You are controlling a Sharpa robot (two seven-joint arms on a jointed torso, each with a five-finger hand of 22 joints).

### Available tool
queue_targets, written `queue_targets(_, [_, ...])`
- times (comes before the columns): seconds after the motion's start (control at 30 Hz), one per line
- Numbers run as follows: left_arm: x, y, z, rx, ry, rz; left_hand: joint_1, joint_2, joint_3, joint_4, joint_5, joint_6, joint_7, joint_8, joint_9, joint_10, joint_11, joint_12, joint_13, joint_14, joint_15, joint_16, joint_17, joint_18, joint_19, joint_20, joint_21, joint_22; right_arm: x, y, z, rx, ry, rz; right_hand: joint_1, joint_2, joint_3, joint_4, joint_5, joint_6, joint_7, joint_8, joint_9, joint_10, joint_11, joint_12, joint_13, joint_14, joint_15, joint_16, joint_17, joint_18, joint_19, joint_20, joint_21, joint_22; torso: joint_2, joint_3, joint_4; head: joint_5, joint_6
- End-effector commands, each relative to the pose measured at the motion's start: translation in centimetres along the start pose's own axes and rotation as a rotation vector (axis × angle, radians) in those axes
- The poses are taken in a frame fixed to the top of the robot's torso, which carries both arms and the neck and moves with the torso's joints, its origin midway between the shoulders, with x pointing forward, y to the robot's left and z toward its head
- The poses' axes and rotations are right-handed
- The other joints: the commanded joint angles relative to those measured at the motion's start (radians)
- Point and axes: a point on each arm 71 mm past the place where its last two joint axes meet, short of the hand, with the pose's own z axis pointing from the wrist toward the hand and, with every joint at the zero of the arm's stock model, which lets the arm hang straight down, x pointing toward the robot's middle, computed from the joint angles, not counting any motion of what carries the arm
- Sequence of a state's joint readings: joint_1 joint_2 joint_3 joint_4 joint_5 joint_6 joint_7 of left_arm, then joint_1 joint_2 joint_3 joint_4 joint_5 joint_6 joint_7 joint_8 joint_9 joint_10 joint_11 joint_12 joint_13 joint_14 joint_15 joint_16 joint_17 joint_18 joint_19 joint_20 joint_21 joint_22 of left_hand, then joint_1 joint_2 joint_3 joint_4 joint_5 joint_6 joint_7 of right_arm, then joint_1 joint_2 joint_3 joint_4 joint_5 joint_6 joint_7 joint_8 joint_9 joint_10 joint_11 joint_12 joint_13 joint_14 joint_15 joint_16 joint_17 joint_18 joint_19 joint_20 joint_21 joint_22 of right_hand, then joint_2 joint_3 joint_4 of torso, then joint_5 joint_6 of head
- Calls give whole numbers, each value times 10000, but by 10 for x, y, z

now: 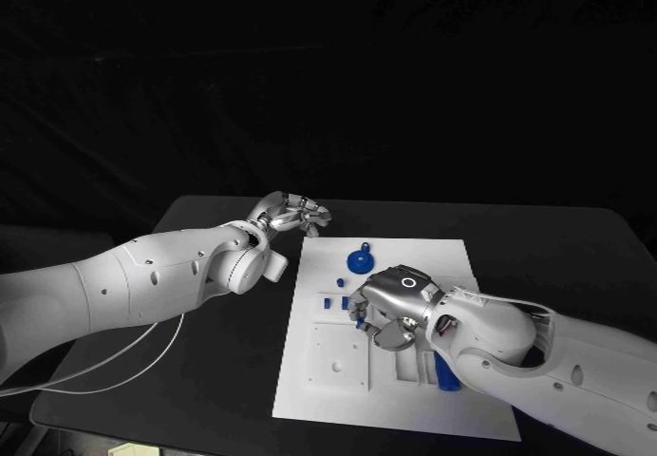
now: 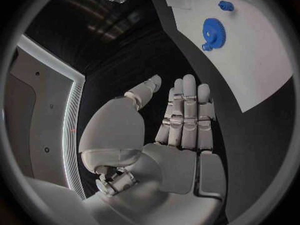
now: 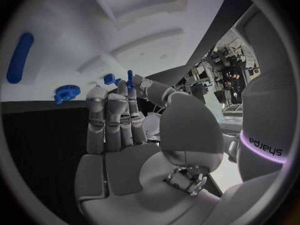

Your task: Assemble the parts on the task board

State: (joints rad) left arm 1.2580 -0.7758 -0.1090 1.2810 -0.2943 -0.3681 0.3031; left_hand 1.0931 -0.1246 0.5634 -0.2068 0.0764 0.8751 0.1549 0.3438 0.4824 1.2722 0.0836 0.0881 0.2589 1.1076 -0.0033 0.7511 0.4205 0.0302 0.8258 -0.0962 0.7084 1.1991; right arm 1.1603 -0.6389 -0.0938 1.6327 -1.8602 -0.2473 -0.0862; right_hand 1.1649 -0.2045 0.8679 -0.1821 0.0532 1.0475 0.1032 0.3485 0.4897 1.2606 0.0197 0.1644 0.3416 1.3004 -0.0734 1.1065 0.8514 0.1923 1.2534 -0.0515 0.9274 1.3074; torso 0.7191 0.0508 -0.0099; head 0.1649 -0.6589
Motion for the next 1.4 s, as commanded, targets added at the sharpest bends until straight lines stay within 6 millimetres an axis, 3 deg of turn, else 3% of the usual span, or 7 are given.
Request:
queue_targets(0.03, [1,-1,1,36,-40,-63,-39,95,20,-60,37,-59,-6,40,-14,30,4,-46,-7,88,-3,-54,11,149,67,-48,-61,14,5,3,0,-158,291,-194,33,-7,37,-1,-8,65,8,29,6,488,121,40,10,16,-64,-4,-12,695,25,-78,53,173,6,7,-12,127,-100])
queue_targets(0.6, [1,-1,1,18,-5,-70,-50,106,20,-57,40,-63,-4,44,-18,32,6,-52,-8,91,0,-81,39,145,69,-46,-73,19,20,12,-2,-338,535,-184,23,12,21,-23,-4,63,10,27,7,490,123,29,16,18,-62,-10,-17,695,23,-80,54,174,3,-3,1,318,-291])
queue_targets(1.4, [1,-1,2,-22,37,-80,-69,114,16,-52,40,-73,2,47,-25,29,9,-60,-10,99,2,-111,75,142,73,-44,-86,26,26,15,-1,-371,706,-128,12,30,11,-42,-3,63,11,25,8,494,123,19,21,21,-61,-15,-21,695,23,-82,54,174,1,-12,2,411,-398])
